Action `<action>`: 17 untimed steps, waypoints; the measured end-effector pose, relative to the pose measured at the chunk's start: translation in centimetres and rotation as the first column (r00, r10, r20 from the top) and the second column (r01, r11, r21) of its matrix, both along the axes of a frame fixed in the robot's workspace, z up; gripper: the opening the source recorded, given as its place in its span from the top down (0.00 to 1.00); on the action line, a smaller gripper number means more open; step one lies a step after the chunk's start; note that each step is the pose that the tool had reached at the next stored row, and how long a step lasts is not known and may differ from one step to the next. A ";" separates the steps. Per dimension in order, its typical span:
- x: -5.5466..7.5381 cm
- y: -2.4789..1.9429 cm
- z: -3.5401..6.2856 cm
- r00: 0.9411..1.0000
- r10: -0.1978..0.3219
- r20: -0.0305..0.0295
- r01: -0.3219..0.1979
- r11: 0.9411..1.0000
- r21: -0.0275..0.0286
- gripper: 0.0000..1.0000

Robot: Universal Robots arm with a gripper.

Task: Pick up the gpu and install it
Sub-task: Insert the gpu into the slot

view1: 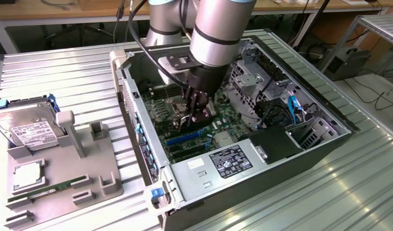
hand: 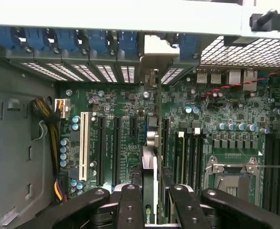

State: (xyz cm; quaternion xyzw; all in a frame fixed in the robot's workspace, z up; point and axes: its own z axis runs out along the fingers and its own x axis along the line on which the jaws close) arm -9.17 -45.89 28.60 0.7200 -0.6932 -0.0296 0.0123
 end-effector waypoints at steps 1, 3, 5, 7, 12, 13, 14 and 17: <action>0.0 0.00 -0.17 1.000 0.000 0.000 0.000 1.000 0.000 0.74; 0.0 -0.01 -0.37 1.000 0.000 0.000 0.000 1.000 0.000 0.74; 0.0 -0.03 -0.60 1.000 0.000 0.000 0.000 1.000 0.000 0.74; 0.0 -0.03 -0.75 1.000 0.000 0.000 0.000 1.000 0.000 0.74; -0.1 -0.03 -0.96 1.000 -0.016 0.000 0.016 1.000 -0.001 0.74; -0.1 -0.03 -0.99 1.000 -0.018 0.000 0.018 1.000 -0.001 0.74; -0.1 -0.03 -1.03 1.000 -0.021 0.000 0.021 1.000 0.000 0.74; -0.1 -0.04 -1.14 1.000 -0.024 0.000 0.024 1.000 0.000 0.74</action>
